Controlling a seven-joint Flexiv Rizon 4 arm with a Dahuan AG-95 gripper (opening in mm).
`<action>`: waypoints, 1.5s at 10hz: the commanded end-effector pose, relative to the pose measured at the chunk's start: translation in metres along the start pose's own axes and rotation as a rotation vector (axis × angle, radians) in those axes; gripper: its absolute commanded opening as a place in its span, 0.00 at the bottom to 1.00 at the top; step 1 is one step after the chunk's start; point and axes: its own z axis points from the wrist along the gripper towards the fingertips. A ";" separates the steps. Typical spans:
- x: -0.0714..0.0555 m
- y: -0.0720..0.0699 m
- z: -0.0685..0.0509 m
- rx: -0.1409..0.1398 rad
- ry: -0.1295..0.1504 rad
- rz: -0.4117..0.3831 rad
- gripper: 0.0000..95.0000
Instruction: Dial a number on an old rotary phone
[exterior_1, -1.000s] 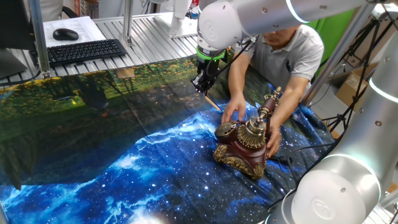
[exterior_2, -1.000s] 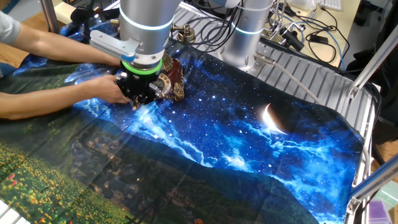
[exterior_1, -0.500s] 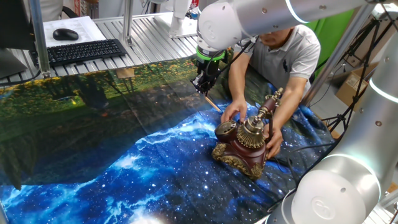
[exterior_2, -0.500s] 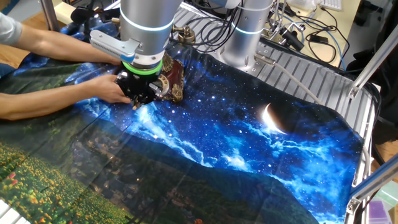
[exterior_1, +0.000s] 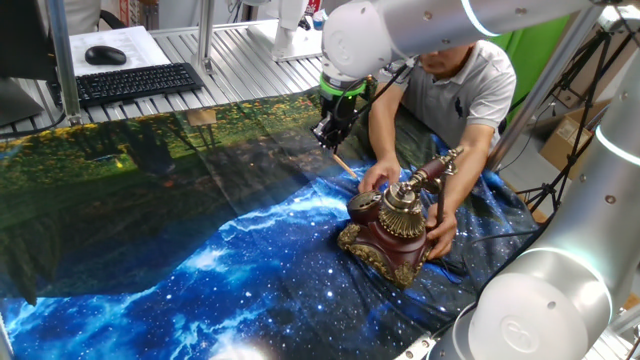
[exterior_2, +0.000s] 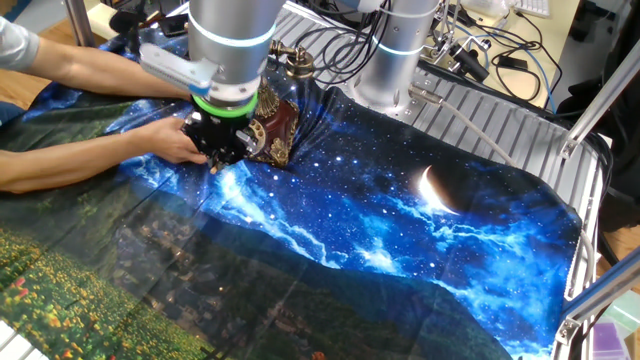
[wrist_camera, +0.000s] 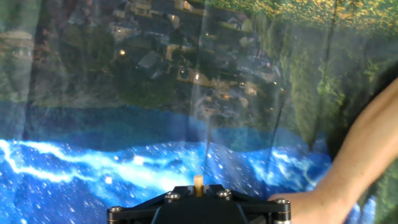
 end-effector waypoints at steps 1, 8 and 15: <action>0.007 -0.006 0.002 0.002 -0.015 -0.009 0.00; 0.037 -0.016 0.014 -0.004 -0.076 0.043 0.00; 0.045 -0.013 0.018 -0.028 -0.075 0.086 0.00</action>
